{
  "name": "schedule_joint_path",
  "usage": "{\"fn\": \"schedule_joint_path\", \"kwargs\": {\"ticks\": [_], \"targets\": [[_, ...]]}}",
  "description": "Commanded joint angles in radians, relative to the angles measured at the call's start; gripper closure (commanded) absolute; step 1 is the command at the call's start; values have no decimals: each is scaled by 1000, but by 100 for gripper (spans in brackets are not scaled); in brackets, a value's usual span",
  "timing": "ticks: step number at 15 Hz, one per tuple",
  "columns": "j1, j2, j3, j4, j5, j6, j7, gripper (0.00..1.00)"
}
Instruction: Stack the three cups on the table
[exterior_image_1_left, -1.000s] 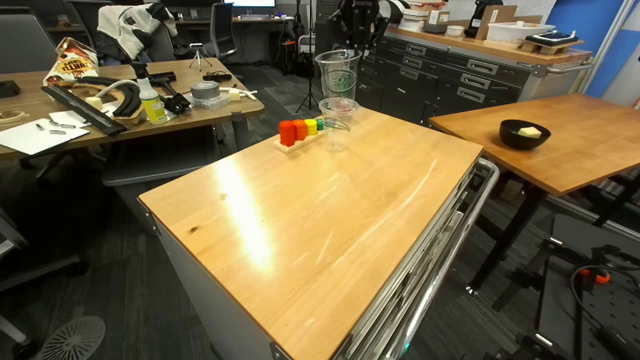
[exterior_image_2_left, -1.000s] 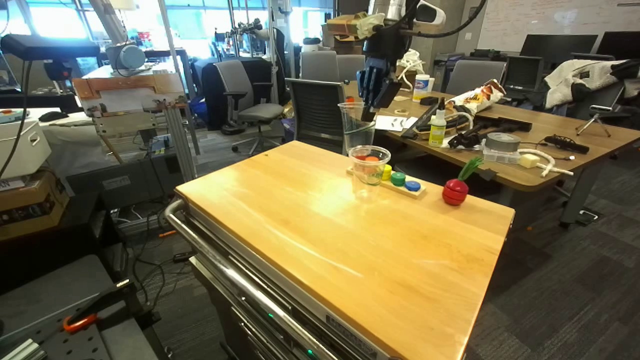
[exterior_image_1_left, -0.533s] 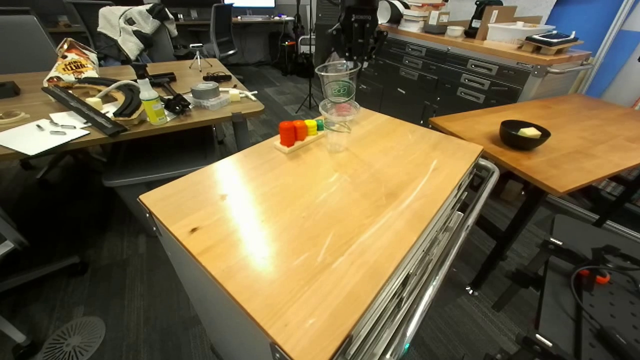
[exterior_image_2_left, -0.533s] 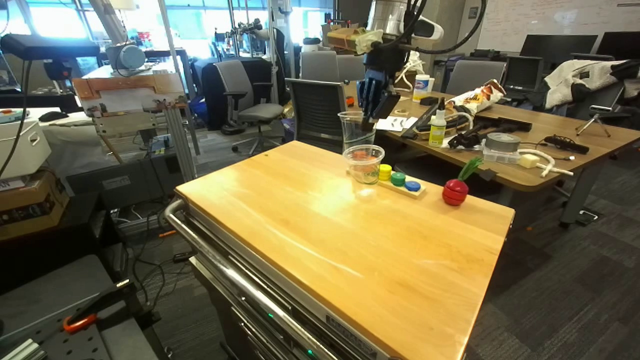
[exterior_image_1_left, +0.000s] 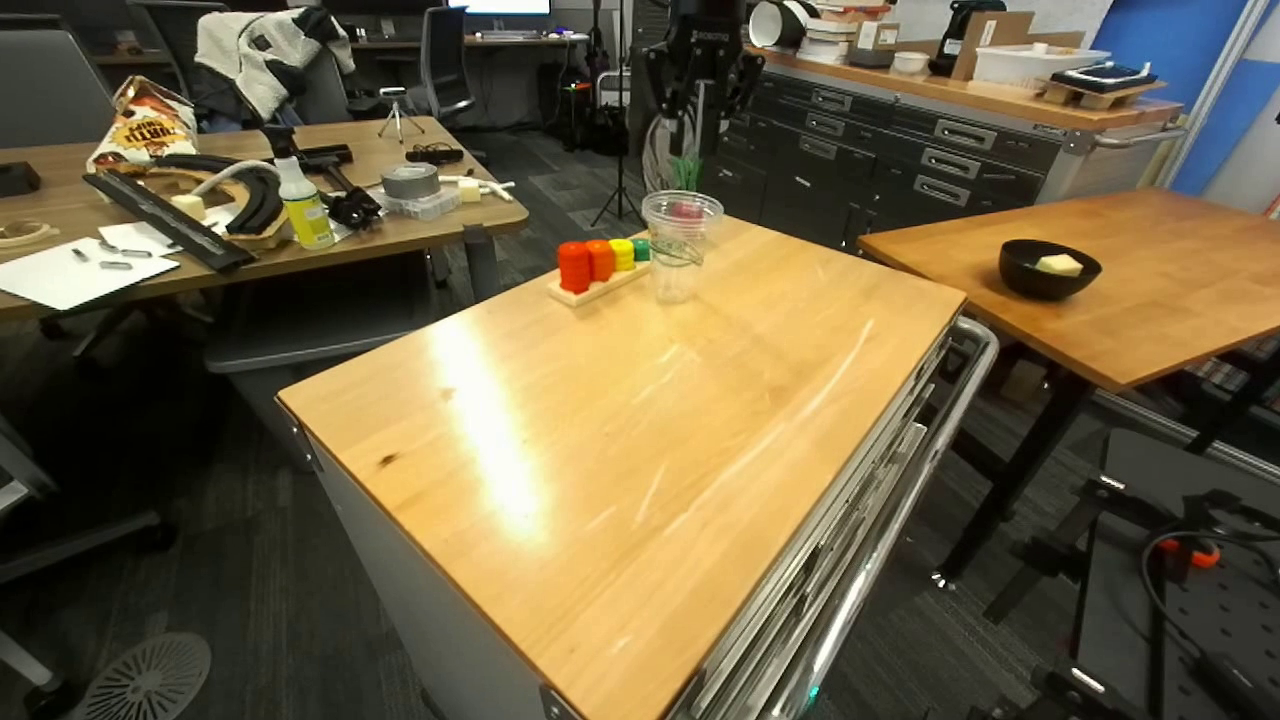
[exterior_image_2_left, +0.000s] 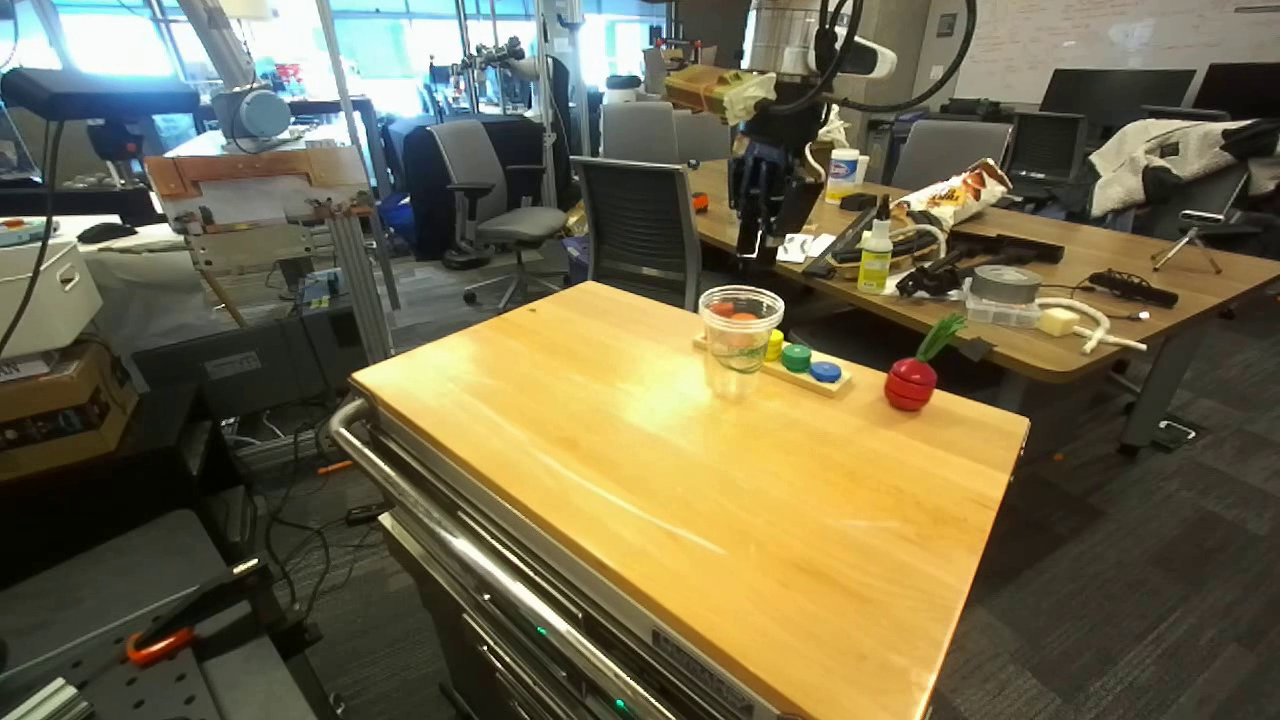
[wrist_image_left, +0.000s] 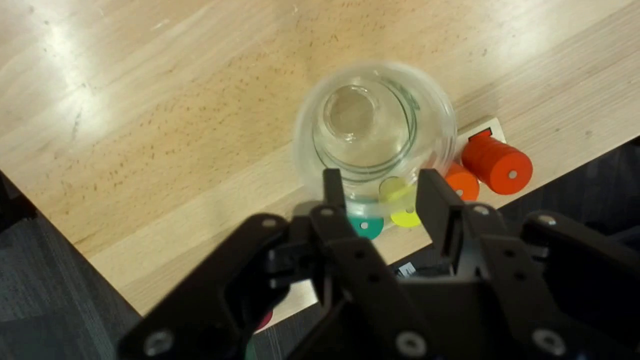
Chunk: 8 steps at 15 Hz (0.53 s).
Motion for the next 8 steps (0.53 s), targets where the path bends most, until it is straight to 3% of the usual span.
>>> {"fn": "schedule_joint_path", "kwargs": {"ticks": [1, 3, 4, 8], "targets": [[1, -8, -11, 20, -1, 37, -5, 25], [4, -28, -21, 19, -18, 27, -2, 10], [9, -42, -31, 29, -49, -31, -15, 1], [21, -133, -51, 35, -203, -190, -91, 0]]}}
